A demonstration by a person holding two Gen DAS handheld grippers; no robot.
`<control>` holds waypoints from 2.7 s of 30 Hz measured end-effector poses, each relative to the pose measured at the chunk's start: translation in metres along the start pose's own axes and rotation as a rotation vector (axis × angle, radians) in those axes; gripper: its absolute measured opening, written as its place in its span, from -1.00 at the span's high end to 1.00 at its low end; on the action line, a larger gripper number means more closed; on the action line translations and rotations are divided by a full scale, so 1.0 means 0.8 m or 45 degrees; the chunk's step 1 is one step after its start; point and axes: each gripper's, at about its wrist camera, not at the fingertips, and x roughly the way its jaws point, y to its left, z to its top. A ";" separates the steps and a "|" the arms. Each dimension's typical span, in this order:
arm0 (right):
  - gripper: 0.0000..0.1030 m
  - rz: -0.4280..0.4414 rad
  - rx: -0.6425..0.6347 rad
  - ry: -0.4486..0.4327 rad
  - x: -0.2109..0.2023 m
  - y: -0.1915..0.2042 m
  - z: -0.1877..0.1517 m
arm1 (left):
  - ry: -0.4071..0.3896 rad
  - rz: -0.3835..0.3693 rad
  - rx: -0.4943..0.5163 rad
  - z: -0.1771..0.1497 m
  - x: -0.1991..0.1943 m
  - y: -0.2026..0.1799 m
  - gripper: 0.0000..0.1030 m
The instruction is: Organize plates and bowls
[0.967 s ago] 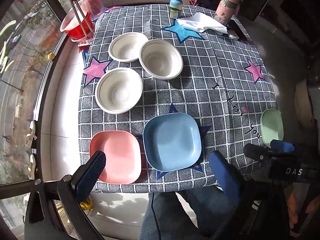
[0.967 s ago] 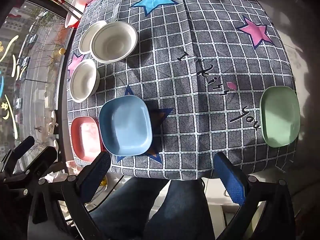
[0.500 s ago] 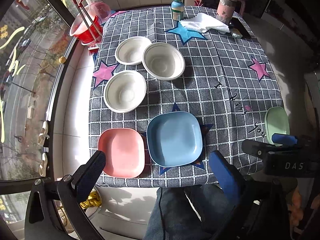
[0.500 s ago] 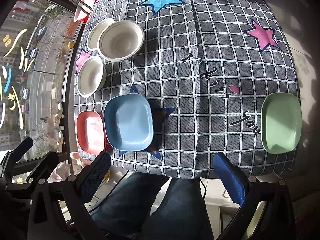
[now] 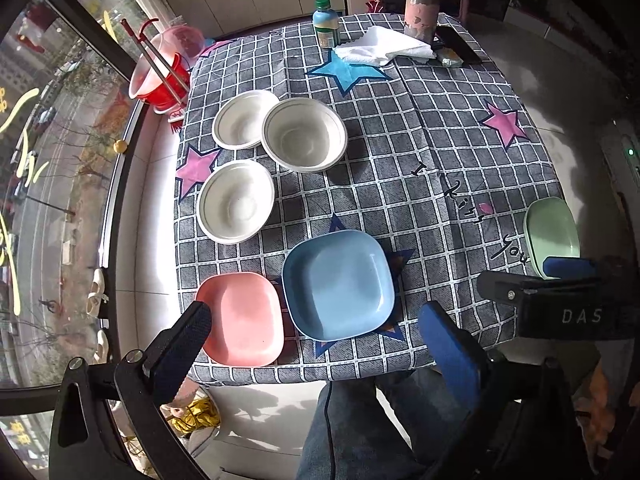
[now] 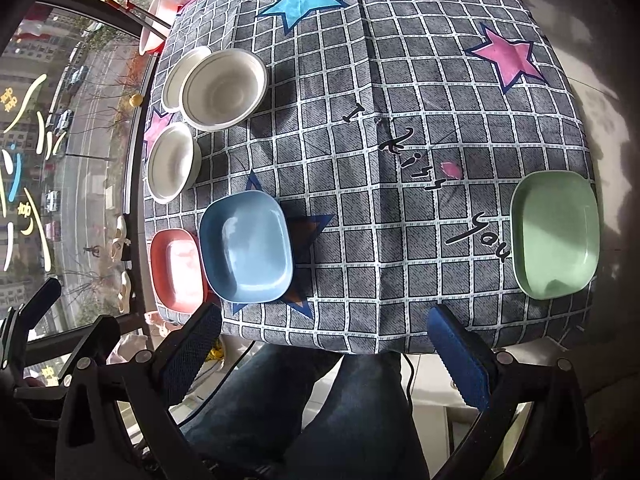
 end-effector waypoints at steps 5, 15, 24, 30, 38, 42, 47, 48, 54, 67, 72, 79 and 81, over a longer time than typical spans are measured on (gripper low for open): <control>-1.00 -0.006 -0.035 0.017 0.004 0.004 -0.005 | 0.162 -0.100 -0.026 0.011 0.006 0.005 -1.00; -1.00 0.019 0.014 0.029 0.007 -0.008 -0.014 | 0.197 -0.093 0.032 0.007 0.007 -0.004 -1.00; -1.00 0.009 0.015 0.027 0.006 -0.007 -0.018 | 0.202 -0.099 0.047 0.004 0.005 -0.007 -1.00; -1.00 0.006 0.027 0.011 0.003 -0.007 -0.017 | 0.188 -0.087 0.020 0.008 0.004 0.001 -1.00; -1.00 0.007 0.043 0.018 0.006 -0.003 -0.013 | 0.176 -0.080 0.033 0.007 0.007 0.003 -1.00; -1.00 0.001 0.053 0.030 0.011 0.002 -0.008 | 0.185 -0.080 0.016 0.007 0.014 0.015 -1.00; -1.00 -0.022 0.029 0.037 0.015 0.021 0.003 | 0.205 -0.086 -0.042 0.011 0.017 0.042 -1.00; -1.00 -0.031 0.021 0.038 0.014 0.026 0.003 | 0.201 -0.089 -0.061 0.010 0.015 0.048 -1.00; -1.00 -0.037 -0.080 0.094 0.031 0.054 0.003 | 0.261 -0.111 -0.110 -0.001 0.027 0.062 -1.00; -1.00 -0.149 -0.095 0.180 0.078 0.043 -0.002 | 0.392 -0.052 -0.247 -0.040 0.087 0.092 -1.00; -1.00 -0.256 -0.101 0.190 0.112 0.043 -0.001 | 0.469 -0.013 -0.192 -0.046 0.137 0.089 -1.00; -1.00 -0.327 -0.117 0.197 0.177 0.044 0.015 | 0.509 0.071 -0.191 -0.053 0.200 0.078 -1.00; -1.00 -0.365 -0.125 0.174 0.191 0.045 0.026 | 0.518 0.071 -0.203 -0.055 0.211 0.076 -1.00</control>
